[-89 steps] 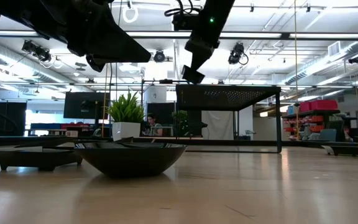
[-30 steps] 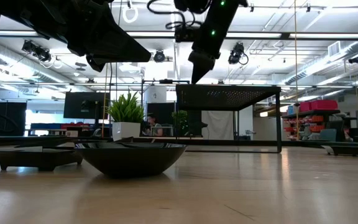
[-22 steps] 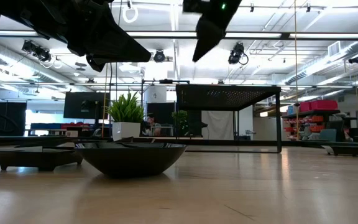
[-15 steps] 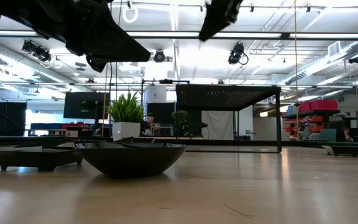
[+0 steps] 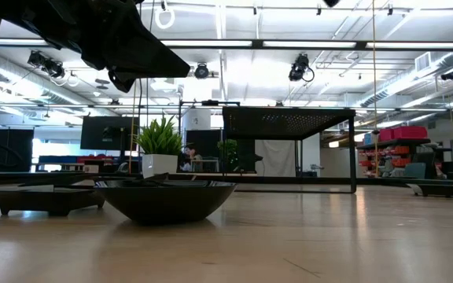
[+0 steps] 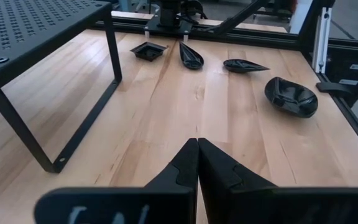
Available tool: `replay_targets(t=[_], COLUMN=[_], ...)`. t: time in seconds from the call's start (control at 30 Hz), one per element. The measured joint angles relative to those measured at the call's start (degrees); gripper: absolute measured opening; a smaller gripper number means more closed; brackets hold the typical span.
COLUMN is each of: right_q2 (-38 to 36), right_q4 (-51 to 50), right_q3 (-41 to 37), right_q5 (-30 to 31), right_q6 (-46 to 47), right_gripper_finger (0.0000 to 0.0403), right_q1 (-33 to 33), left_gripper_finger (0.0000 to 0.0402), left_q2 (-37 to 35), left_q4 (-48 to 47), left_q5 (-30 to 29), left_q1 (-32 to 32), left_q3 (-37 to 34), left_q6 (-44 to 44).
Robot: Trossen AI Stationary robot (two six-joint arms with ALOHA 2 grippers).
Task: Pick & Place Mini shaped plates
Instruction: Stack the drop shaped plate on top of the drop shaped plates on the shelf
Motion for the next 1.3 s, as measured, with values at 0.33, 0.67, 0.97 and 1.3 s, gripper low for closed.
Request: replay_targets(t=[0.33,0.67,0.97,1.3], right_q2=[0.0,0.4,-2.6,-3.1], right_q4=[10.5,10.1,-15.9,-37.3], right_q3=[-9.7,-10.3,-10.3,-13.9], right_q5=[-3.1,0.1,-6.5,-10.0], right_q6=[13.9,14.7,21.7,10.0], right_gripper_finger=[0.0072,0.0080,0.0199,0.0324], right_q1=[13.2,13.5,11.4,12.8], left_gripper_finger=[0.0014,0.0014,0.0014,0.0014], left_q2=[0.0,0.0,0.0,0.0], left_q4=[1.0,1.3,1.3,1.4], left_q5=[-1.5,-1.5,0.0,0.0], left_q1=[0.2,2.4,2.6,4.1], left_q3=[0.0,0.0,0.0,0.0], left_q6=[0.2,0.1,-0.3,-0.3])
